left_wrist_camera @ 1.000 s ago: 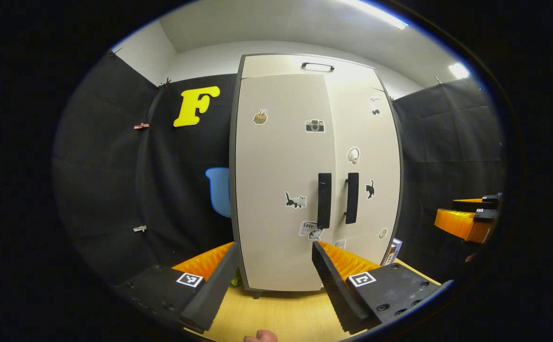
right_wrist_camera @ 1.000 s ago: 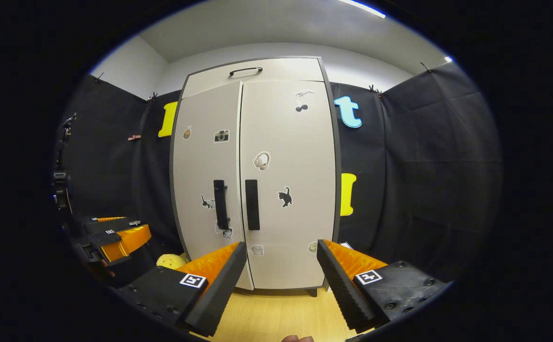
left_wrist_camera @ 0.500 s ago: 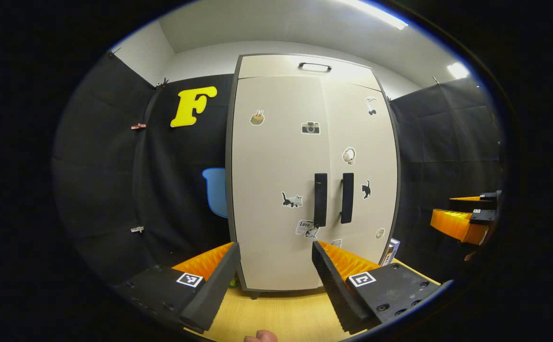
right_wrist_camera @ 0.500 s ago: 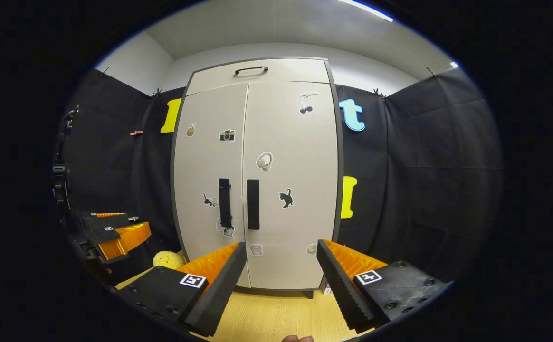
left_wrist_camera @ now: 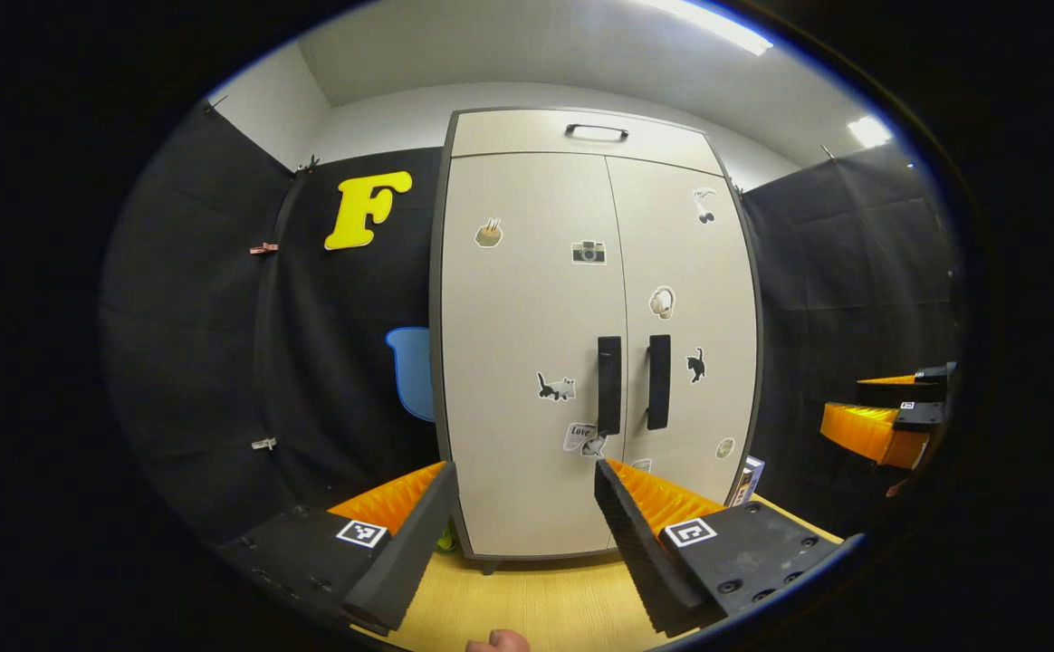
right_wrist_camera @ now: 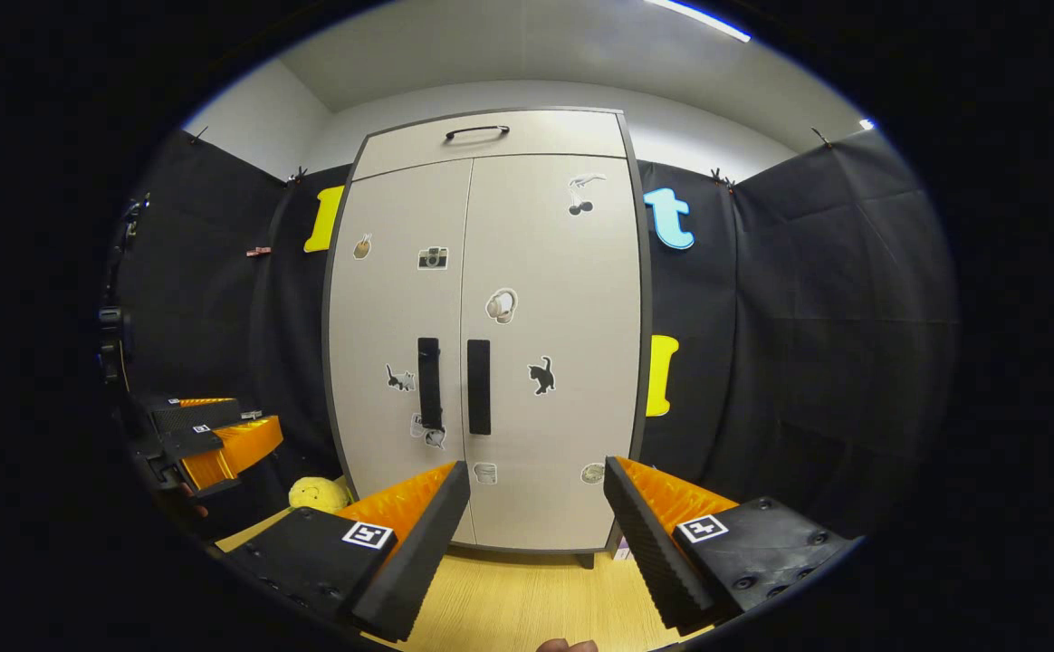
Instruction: Grab one shoe with the right hand and put it into the shoe cabinet, grab the other shoe with the left hand and put it into the shoe cabinet; then close the right door with the right hand and the left door with the left hand.
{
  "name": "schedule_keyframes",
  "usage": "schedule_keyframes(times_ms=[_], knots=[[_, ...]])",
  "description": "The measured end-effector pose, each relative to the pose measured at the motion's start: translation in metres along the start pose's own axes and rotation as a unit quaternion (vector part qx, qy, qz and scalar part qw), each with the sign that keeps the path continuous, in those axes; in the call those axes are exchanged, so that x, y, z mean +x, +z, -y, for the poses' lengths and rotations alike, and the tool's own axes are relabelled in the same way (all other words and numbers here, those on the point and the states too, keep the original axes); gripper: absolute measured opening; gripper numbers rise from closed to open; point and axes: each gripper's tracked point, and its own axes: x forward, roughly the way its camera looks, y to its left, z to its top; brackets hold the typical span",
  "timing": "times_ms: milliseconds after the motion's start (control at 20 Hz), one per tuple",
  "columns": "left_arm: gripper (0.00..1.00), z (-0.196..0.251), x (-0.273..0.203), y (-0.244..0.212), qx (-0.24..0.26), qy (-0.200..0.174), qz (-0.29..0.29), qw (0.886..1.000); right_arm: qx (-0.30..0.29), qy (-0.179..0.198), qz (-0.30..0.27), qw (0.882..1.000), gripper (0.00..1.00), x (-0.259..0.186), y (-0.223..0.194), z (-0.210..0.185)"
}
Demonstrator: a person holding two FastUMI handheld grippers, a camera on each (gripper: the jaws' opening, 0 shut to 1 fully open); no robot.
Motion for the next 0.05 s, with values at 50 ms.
schedule_keyframes(times_ms=[50], knots=[[0.95,0.0002,-0.0002,0.0005,0.0,-0.001,0.001,1.0,0.0,0.0,0.0,1.0,0.98,-0.0001,-0.0003,-0.0001]])
